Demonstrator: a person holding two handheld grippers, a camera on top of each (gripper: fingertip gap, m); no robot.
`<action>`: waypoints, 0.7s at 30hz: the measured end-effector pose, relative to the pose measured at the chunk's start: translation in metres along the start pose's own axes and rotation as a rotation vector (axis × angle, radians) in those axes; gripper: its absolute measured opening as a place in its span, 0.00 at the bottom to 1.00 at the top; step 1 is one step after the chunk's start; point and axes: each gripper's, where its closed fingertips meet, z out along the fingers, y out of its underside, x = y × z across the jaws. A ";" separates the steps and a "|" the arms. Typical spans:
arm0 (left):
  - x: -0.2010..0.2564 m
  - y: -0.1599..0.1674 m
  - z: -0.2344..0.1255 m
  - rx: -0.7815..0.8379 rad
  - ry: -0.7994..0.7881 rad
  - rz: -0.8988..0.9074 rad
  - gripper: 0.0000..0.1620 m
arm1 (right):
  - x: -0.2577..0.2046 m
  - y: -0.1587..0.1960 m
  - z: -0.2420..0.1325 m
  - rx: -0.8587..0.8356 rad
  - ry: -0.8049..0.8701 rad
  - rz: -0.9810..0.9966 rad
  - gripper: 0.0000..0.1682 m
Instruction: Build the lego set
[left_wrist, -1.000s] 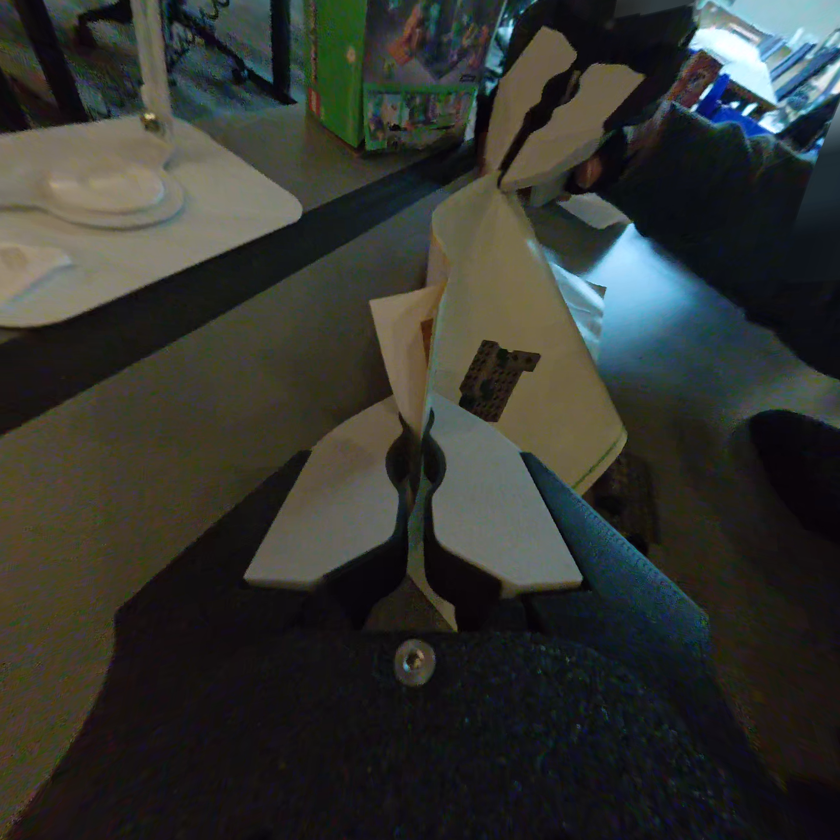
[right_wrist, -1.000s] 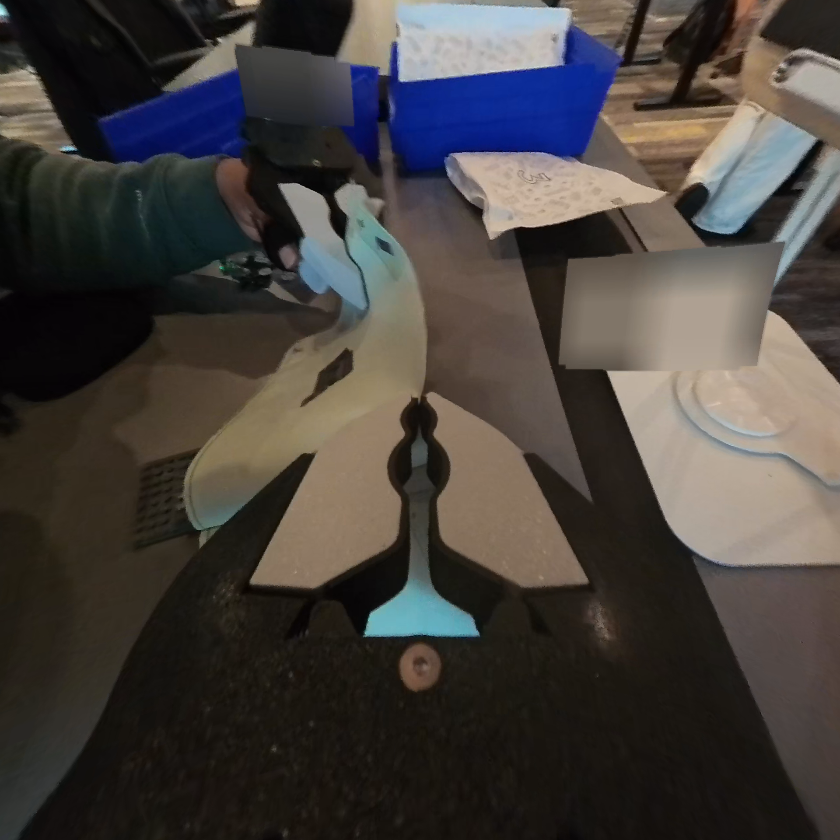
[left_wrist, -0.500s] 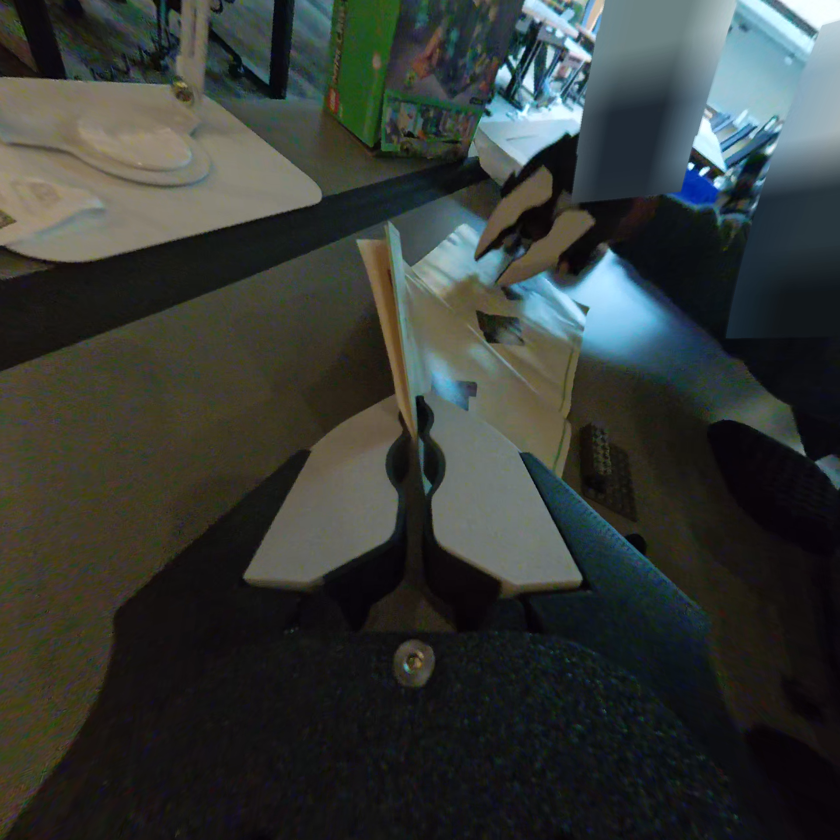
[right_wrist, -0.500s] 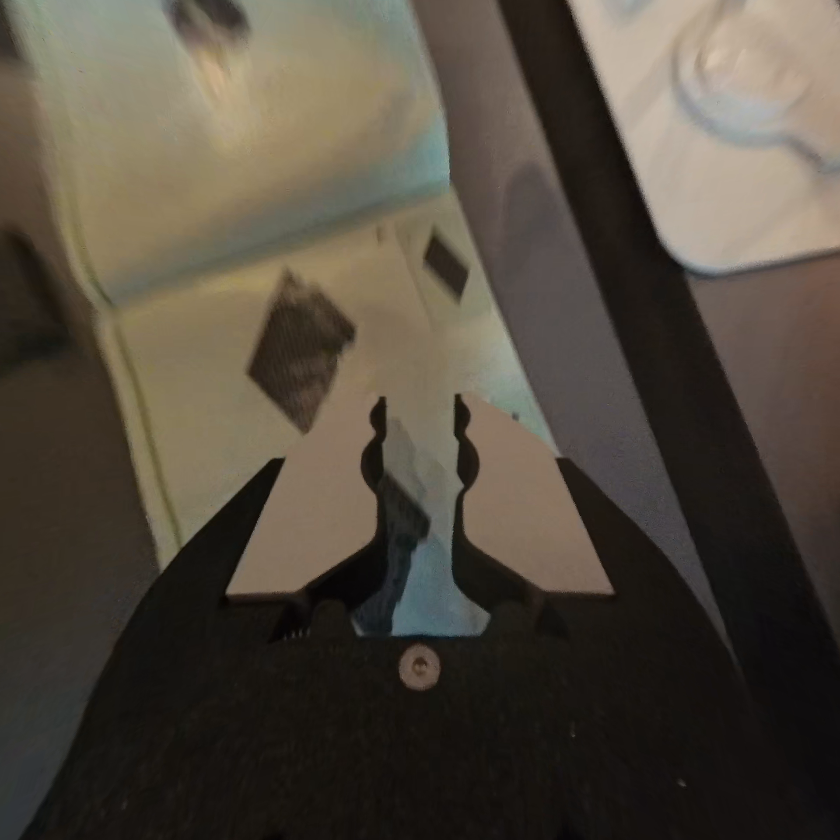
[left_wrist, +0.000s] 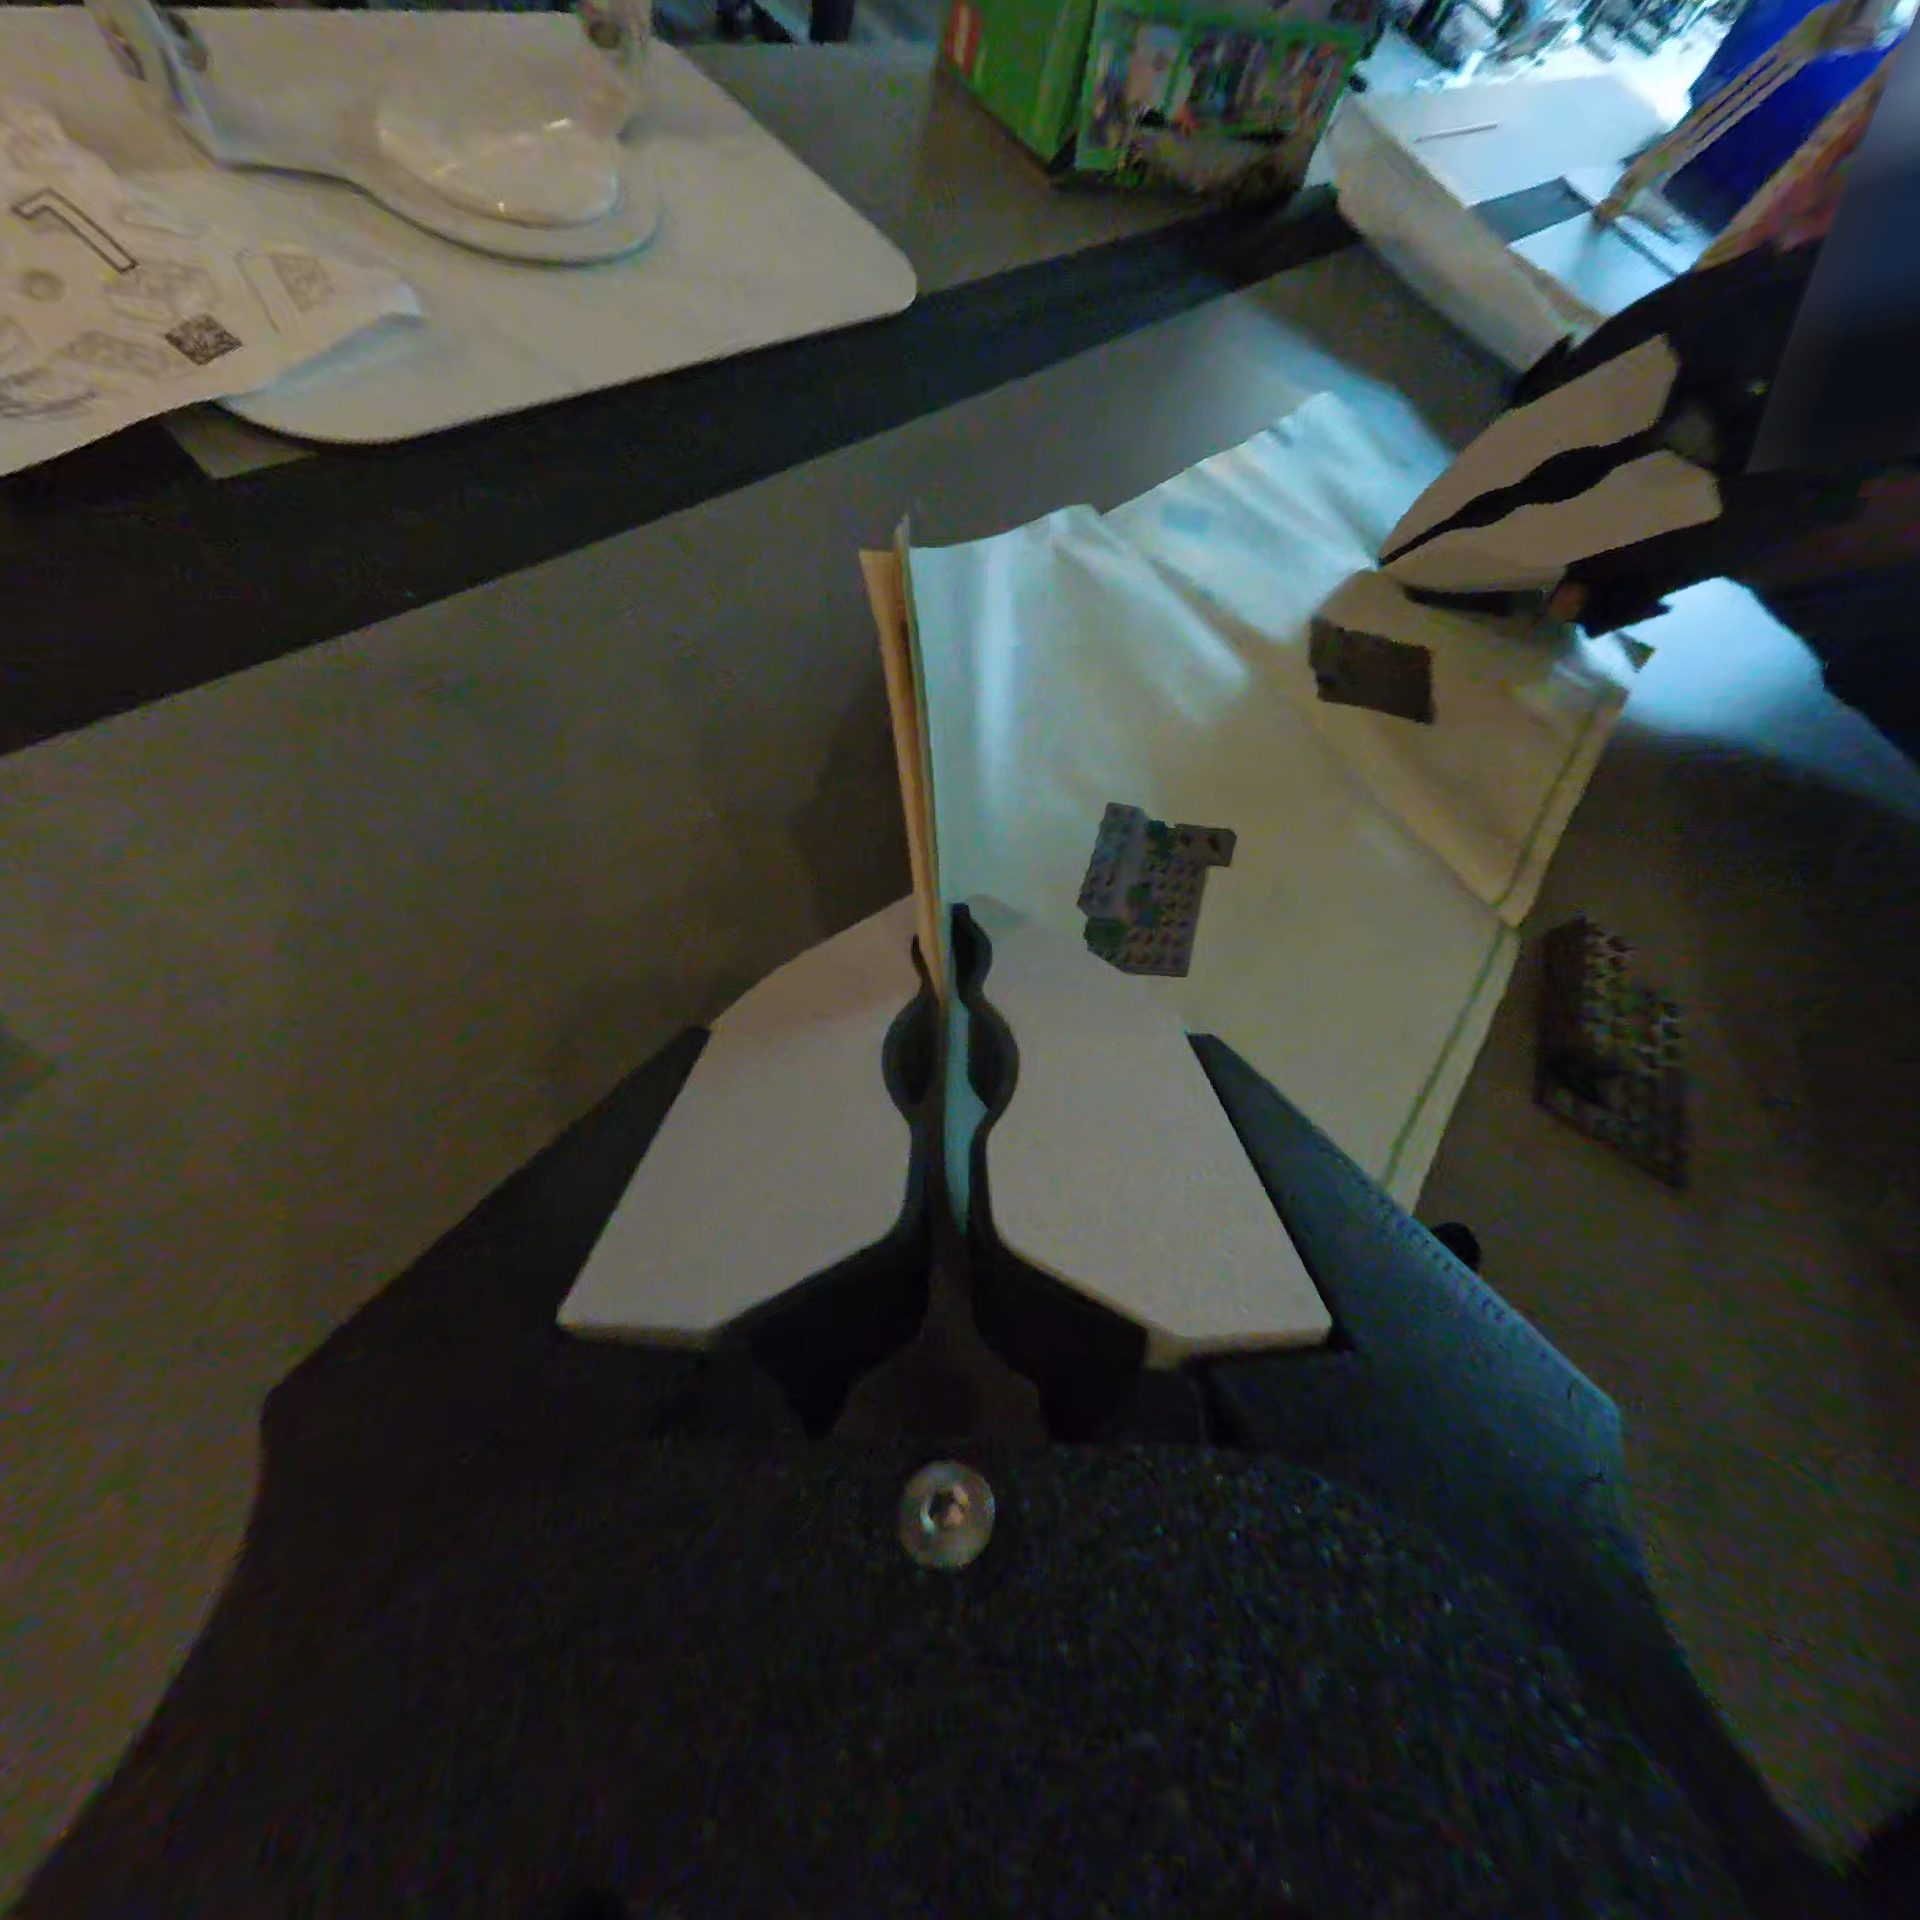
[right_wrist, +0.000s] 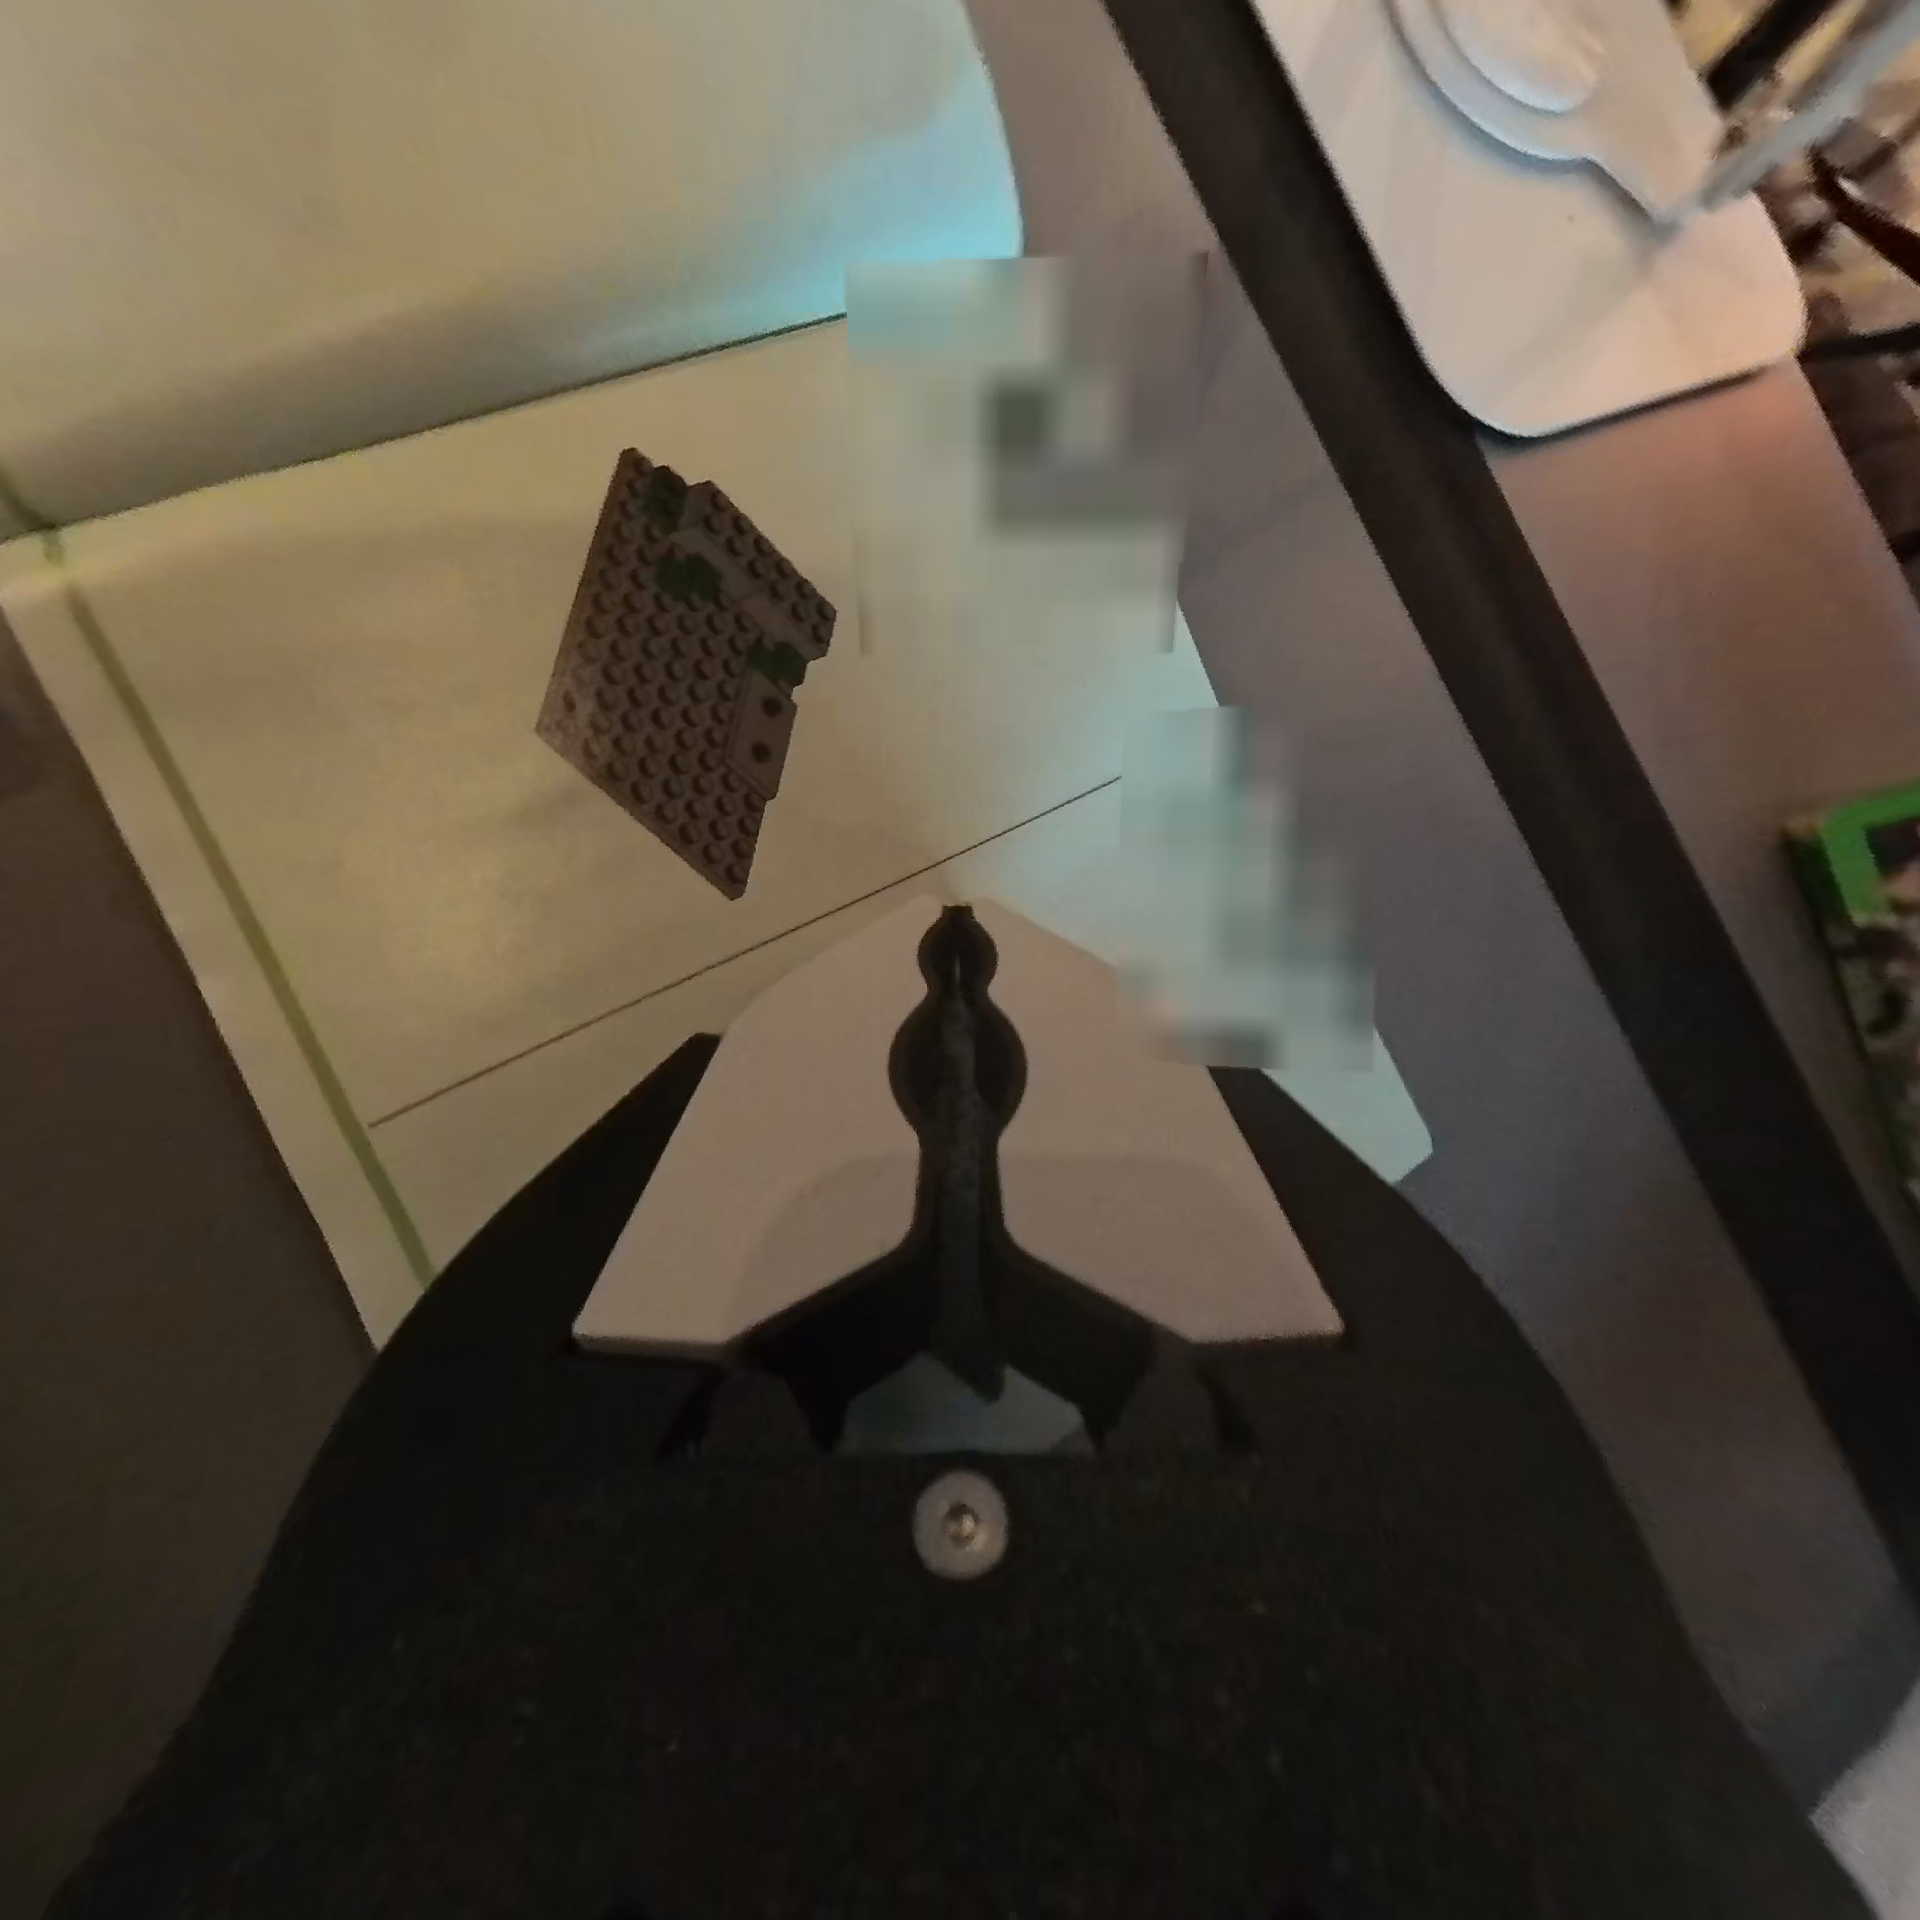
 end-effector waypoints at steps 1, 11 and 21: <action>-0.001 0.001 0.001 -0.008 -0.007 -0.008 0.00 | -0.001 0.000 -0.001 -0.002 0.016 0.017 0.00; -0.012 0.020 0.006 -0.102 -0.124 -0.070 0.00 | -0.007 0.000 -0.003 -0.107 0.119 0.155 0.00; -0.026 0.022 0.005 -0.105 -0.151 -0.112 0.01 | -0.035 -0.065 0.005 -0.005 0.030 0.125 0.03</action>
